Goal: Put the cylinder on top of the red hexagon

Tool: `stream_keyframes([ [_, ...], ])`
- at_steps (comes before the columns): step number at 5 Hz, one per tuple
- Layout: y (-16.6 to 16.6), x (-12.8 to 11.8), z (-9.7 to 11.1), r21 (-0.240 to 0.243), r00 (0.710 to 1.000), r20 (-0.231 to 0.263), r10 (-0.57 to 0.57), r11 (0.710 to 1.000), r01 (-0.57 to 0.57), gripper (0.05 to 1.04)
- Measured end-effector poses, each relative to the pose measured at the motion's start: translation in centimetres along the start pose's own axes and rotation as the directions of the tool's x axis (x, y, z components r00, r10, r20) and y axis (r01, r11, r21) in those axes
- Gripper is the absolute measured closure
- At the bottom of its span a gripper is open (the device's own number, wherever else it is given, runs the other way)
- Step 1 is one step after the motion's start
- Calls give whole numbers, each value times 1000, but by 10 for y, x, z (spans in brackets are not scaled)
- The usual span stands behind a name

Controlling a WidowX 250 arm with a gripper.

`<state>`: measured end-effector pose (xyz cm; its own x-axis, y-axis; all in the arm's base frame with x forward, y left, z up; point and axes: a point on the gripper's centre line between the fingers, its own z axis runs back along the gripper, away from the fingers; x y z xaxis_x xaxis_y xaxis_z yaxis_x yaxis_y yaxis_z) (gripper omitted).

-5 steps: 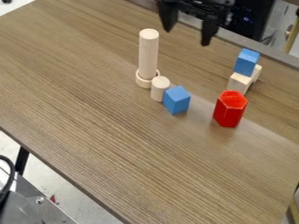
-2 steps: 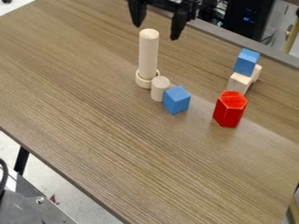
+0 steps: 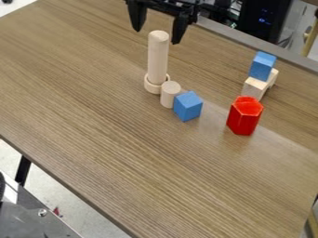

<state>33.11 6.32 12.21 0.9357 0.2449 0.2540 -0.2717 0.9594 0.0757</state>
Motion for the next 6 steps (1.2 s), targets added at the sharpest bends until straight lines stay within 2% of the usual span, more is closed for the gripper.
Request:
stream_keyframes([
  [2, 2, 1, -17, -7, 999, -41, 5, 1000, -5, 83],
  [3, 3, 3, -25, -8, 999, -36, -5, 1000, 5, 133],
  [4, 0, 0, -33, -21, 1000, -25, -14, 1000, 13, 420],
  [5, -2, 1, -33, -37, 1000, -20, -19, 999, 18, 511],
  [6, -6, 3, -13, -38, 999, 2, -35, 999, 35, 512],
])
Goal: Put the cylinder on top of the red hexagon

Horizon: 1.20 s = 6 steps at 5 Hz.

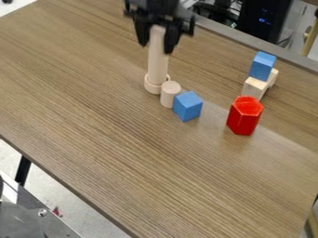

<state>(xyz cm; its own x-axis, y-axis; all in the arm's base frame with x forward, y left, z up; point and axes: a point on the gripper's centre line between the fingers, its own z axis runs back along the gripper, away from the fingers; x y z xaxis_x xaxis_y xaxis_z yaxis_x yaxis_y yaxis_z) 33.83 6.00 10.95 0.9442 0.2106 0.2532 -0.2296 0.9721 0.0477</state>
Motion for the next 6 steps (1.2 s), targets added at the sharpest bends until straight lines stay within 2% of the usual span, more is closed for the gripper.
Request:
stream_keyframes([
  [1, -17, 12, 48, -57, 995, 101, -13, 998, 18, 512],
  [2, -35, 16, 72, -110, 987, 154, -47, 992, 65, 512],
  [3, -59, 8, 75, -159, 983, 139, -118, 977, 140, 512],
  [4, -92, -1, 84, -210, 966, 137, -219, 947, 244, 512],
  [5, -109, -4, 83, -233, 959, 84, -272, 930, 284, 512],
  [6, -126, -12, 70, -258, 945, 21, -326, 911, 320, 512],
])
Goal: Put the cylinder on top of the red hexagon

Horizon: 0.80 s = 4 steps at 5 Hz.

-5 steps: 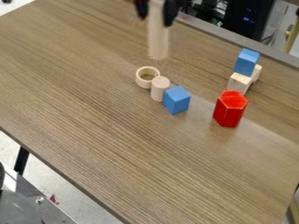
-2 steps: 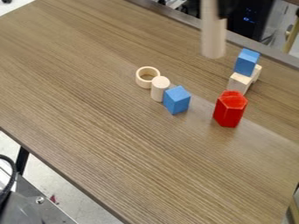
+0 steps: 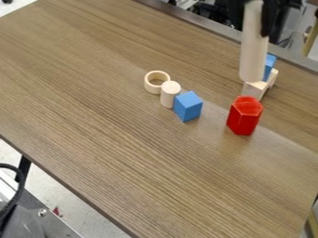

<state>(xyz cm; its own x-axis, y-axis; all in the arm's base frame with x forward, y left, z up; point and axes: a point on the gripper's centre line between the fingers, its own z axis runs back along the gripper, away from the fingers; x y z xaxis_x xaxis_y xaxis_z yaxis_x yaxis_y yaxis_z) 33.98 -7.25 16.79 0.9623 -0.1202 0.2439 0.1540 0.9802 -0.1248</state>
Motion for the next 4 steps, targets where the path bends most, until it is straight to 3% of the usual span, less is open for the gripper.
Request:
stream_keyframes([
  [1, -6, 1, -10, -32, 1000, -15, -7, 999, 7, 512],
  [2, -8, 5, -12, -29, 1000, 7, -13, 999, 13, 512],
  [4, -7, 6, -25, 25, 999, -8, -32, 999, 32, 512],
])
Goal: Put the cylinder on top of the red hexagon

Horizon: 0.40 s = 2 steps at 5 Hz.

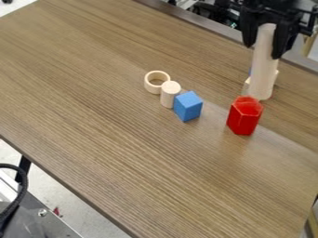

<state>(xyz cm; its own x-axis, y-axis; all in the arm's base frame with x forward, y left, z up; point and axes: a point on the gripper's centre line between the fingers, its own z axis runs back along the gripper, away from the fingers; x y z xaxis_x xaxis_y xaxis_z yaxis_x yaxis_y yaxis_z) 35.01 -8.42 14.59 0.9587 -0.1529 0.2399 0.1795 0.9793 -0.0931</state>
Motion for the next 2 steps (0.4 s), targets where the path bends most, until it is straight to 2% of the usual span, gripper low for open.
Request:
stream_keyframes([
  [1, -2, 4, 2, 17, 1000, -23, -14, 1000, 15, 512],
  [2, -6, 3, 2, 13, 998, -65, -23, 1000, 24, 512],
])
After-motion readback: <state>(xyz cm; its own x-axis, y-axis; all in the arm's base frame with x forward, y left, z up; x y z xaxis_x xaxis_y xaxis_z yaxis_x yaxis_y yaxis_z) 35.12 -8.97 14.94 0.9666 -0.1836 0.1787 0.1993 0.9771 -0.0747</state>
